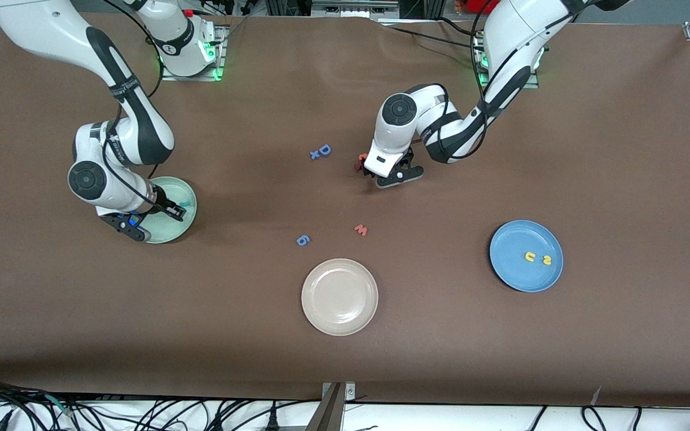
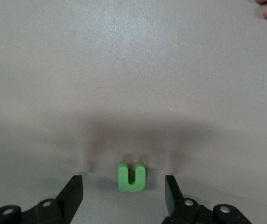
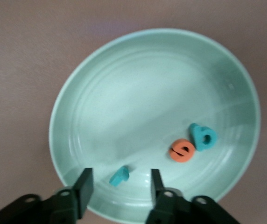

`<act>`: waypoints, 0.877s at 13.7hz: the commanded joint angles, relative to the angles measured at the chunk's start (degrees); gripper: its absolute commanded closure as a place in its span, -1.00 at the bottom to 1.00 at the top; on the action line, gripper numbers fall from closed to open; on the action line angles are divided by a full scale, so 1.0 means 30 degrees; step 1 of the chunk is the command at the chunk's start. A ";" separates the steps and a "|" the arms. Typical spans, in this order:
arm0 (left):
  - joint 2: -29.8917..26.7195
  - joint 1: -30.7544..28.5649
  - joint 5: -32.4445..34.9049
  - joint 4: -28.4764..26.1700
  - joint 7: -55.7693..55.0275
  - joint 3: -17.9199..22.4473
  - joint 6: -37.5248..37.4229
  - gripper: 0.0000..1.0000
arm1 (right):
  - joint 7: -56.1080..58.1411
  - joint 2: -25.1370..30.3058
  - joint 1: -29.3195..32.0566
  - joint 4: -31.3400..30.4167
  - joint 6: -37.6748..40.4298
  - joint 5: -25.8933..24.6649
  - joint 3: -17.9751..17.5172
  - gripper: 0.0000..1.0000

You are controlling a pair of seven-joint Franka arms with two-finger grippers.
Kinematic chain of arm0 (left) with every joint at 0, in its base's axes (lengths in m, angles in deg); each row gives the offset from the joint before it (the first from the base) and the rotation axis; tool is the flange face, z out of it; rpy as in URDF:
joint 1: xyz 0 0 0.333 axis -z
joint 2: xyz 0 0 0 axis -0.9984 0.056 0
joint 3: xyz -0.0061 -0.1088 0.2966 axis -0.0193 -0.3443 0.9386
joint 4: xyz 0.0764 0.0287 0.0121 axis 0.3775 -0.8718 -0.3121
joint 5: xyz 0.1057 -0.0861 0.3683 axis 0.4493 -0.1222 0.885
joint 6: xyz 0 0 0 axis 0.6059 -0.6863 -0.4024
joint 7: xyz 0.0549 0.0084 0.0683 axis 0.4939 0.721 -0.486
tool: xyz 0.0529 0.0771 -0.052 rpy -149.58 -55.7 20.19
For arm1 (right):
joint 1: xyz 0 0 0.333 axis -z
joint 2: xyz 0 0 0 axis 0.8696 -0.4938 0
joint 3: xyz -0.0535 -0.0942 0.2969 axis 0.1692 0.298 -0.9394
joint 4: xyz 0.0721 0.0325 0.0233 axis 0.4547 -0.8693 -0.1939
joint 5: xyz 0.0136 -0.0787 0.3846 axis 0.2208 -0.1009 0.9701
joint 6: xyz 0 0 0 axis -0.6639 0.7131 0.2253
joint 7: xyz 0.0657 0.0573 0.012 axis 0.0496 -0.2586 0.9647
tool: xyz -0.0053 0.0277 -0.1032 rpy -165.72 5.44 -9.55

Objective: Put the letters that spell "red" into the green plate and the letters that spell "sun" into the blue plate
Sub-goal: 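Retract the right gripper to rest while the left gripper lifts the green u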

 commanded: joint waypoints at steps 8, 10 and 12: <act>0.0828 0.0244 0.3095 0.0561 -0.1866 0.0287 0.0344 -0.30 | 0.0750 0.1497 0.0019 0.9565 1.0727 0.1743 -0.0990 -0.98; 0.0828 0.0244 0.3097 0.0561 -0.1927 0.0287 0.0343 -0.29 | 0.1943 0.1555 0.0019 1.1502 1.2080 0.1714 -0.1196 -0.98; 0.0770 0.0273 0.3097 0.0561 -0.1927 0.0258 0.0227 -0.29 | 0.3525 0.2080 0.0019 1.2124 1.2232 0.1684 -0.1138 -0.98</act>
